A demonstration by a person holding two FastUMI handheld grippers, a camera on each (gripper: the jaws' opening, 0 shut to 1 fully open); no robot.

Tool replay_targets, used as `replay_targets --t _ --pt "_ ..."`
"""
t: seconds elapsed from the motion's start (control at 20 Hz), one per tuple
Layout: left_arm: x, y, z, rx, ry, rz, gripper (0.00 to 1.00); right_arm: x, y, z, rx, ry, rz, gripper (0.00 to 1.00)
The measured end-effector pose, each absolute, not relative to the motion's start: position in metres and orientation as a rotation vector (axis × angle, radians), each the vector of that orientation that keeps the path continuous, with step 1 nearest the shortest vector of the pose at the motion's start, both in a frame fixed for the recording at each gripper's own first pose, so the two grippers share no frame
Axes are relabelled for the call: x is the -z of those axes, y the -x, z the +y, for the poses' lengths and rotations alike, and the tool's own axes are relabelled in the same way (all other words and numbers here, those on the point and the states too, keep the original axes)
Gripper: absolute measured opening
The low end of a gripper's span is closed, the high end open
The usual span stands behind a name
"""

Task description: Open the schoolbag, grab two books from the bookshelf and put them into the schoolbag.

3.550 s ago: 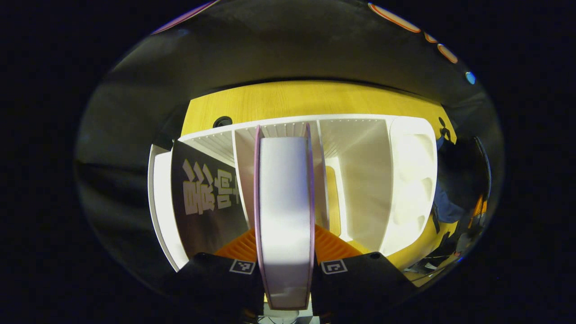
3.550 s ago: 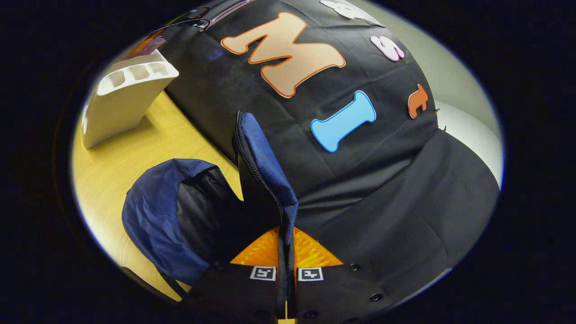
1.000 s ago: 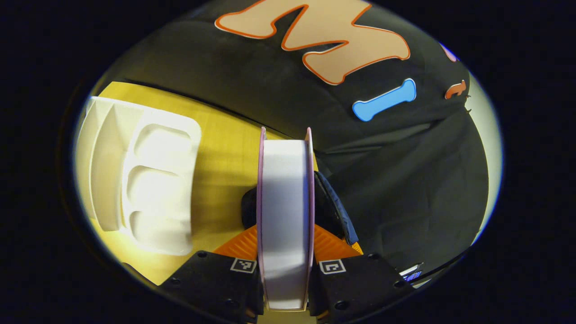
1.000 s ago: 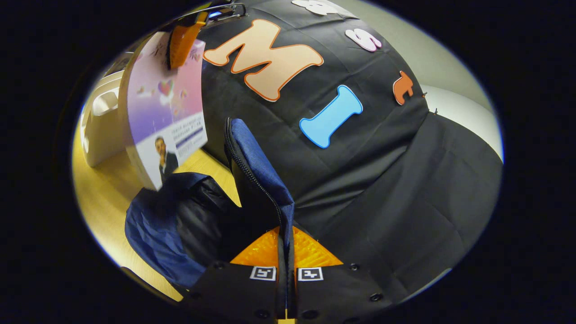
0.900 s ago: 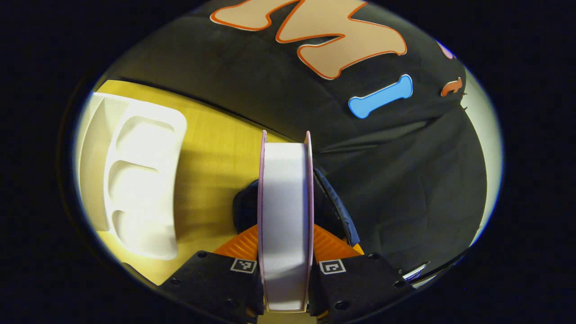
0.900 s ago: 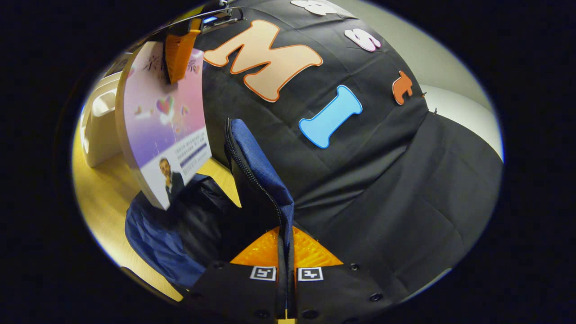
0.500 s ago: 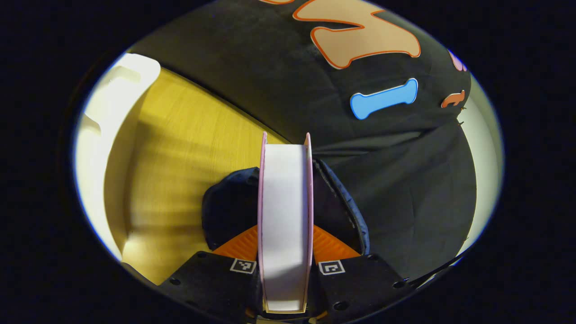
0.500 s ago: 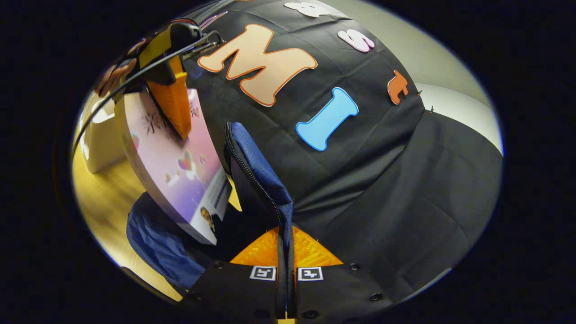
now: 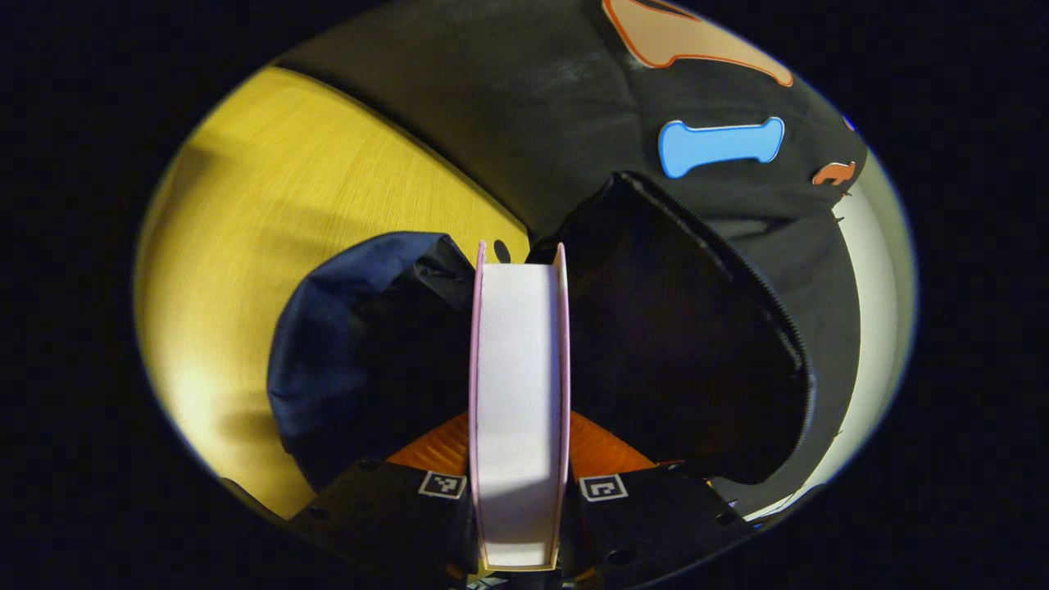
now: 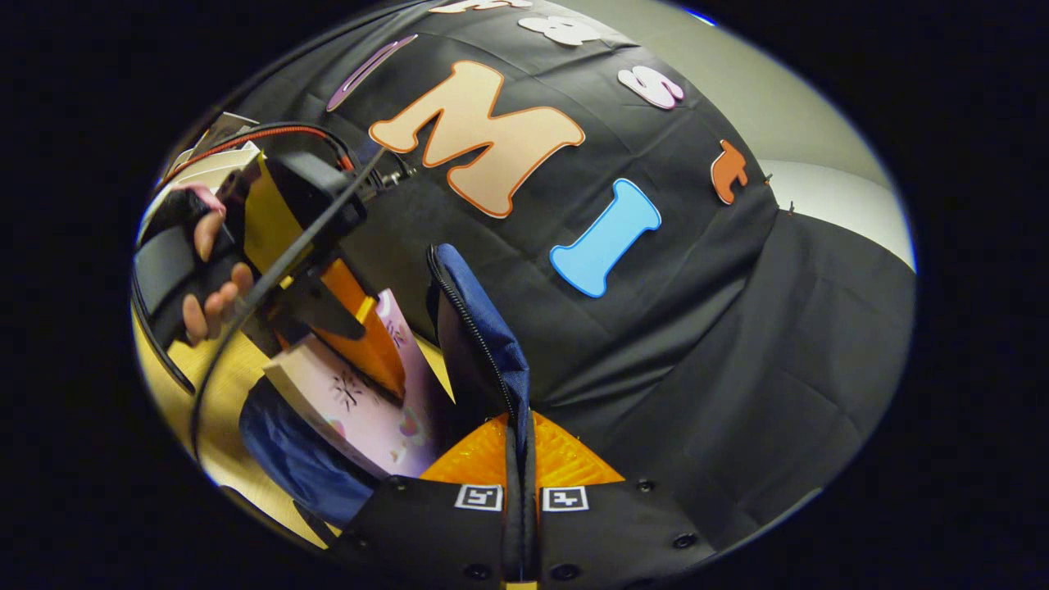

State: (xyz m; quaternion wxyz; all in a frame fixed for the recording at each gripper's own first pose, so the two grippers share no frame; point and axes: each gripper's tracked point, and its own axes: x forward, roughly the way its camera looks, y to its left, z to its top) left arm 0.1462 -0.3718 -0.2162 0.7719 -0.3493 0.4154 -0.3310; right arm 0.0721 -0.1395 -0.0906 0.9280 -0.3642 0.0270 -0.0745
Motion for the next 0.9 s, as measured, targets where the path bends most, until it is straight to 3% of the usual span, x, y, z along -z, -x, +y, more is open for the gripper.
replay_targets --t 0.35,0.55,0.6,0.65,0.7,0.75,0.85,0.9 --pt "0.238 -0.157 -0.392 0.765 0.797 0.911 0.36 0.106 -0.071 -0.132 0.115 0.741 0.074 0.05" --pt "0.256 -0.171 -0.39 0.708 0.775 0.921 0.36 0.109 -0.07 -0.137 0.128 0.743 0.085 0.02" --pt "0.258 -0.17 -0.388 0.689 0.758 0.918 0.42 0.108 -0.072 -0.138 0.133 0.741 0.084 0.04" --pt "0.261 -0.172 -0.381 0.657 0.727 0.915 0.38 0.107 -0.072 -0.139 0.134 0.742 0.082 0.05" --pt "0.264 -0.173 -0.375 0.642 0.7 0.913 0.61 0.108 -0.073 -0.138 0.135 0.745 0.081 0.02" --pt "0.262 -0.171 -0.368 0.631 0.686 0.907 0.58 0.109 -0.072 -0.137 0.133 0.748 0.081 0.04" --pt "0.252 -0.171 -0.358 0.61 0.663 0.873 0.68 0.11 -0.071 -0.138 0.133 0.752 0.084 0.04" --pt "0.249 -0.174 -0.352 0.586 0.636 0.86 0.78 0.108 -0.072 -0.138 0.135 0.755 0.081 0.02"
